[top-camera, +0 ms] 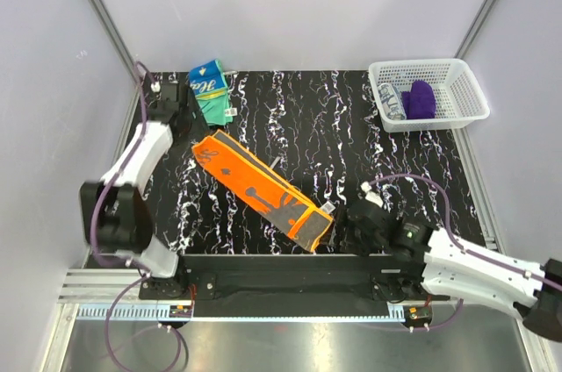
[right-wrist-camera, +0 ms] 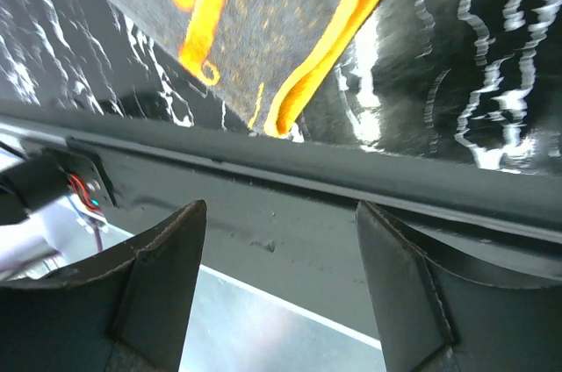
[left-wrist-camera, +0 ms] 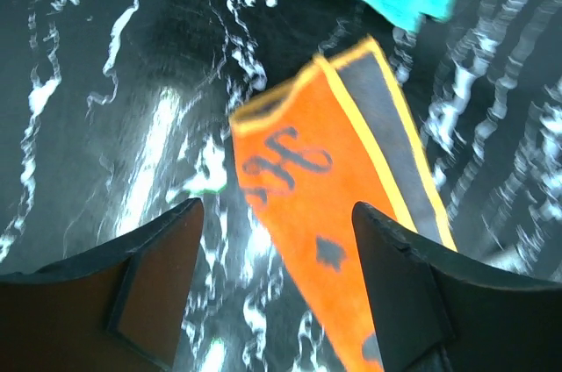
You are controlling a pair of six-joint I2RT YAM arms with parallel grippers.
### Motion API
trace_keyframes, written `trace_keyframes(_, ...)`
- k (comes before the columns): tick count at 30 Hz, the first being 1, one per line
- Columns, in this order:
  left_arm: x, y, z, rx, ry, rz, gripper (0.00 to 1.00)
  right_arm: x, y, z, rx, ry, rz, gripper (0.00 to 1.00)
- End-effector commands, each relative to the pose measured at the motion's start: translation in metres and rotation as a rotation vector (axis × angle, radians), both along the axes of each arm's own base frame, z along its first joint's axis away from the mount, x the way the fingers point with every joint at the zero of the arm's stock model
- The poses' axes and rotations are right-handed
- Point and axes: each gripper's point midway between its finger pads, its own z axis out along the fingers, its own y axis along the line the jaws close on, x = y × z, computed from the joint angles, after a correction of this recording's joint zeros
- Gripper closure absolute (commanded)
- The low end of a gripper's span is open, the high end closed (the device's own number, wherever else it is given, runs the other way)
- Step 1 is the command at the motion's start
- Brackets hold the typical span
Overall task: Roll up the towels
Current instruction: Fold the towel, then roll the towel
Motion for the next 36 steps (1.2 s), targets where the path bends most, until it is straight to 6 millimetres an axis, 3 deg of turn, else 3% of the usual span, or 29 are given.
trace_keyframes(1, -0.027, -0.023, 0.039, -0.013, -0.132, -0.059, 0.27, 0.008, -0.024, -0.012, -0.035, -0.048, -0.124, 0.25)
trace_keyframes(4, -0.055, -0.073, 0.046, -0.078, -0.202, -0.197, 0.28, 0.013, -0.018, -0.018, 0.003, -0.056, -0.147, 0.26)
trace_keyframes(5, -0.072, -0.098, 0.034, -0.104, -0.186, -0.279, 0.28, 0.014, -0.014, -0.020, 0.009, -0.055, -0.143, 0.27)
trace_keyframes(6, -0.081, -0.110, 0.042, -0.133, -0.223, -0.317, 0.28, 0.018, -0.007, -0.025, 0.013, -0.050, -0.146, 0.28)
trace_keyframes(7, -0.098, -0.133, 0.038, -0.176, -0.234, -0.379, 0.28, 0.023, 0.000, -0.031, 0.004, -0.046, -0.146, 0.28)
trace_keyframes(8, -0.105, -0.146, 0.030, -0.195, -0.221, -0.414, 0.28, 0.022, 0.001, -0.032, 0.004, -0.045, -0.144, 0.28)
trace_keyframes(10, -0.121, -0.167, 0.033, -0.258, -0.252, -0.468, 0.29, 0.029, 0.007, -0.041, -0.034, -0.041, -0.147, 0.30)
trace_keyframes(11, -0.137, -0.180, 0.021, -0.272, -0.226, -0.520, 0.29, 0.031, 0.009, -0.045, -0.047, -0.038, -0.148, 0.31)
trace_keyframes(16, -0.184, -0.228, 0.015, -0.356, -0.234, -0.681, 0.31, 0.039, 0.016, -0.063, -0.078, -0.026, -0.176, 0.35)
trace_keyframes(22, -0.214, -0.247, -0.007, -0.358, -0.209, -0.732, 0.31, 0.043, 0.017, -0.077, -0.110, -0.020, -0.188, 0.43)
trace_keyframes(29, -0.225, -0.245, -0.025, -0.360, -0.189, -0.749, 0.32, 0.041, 0.019, -0.091, -0.132, 0.000, -0.174, 0.76)
trace_keyframes(31, -0.229, -0.244, -0.029, -0.354, -0.182, -0.760, 0.32, 0.042, 0.020, -0.090, -0.134, -0.001, -0.168, 0.85)
trace_keyframes(36, -0.234, -0.247, -0.025, -0.335, -0.214, -0.803, 0.33, 0.036, 0.011, -0.077, -0.160, 0.000, -0.160, 0.92)
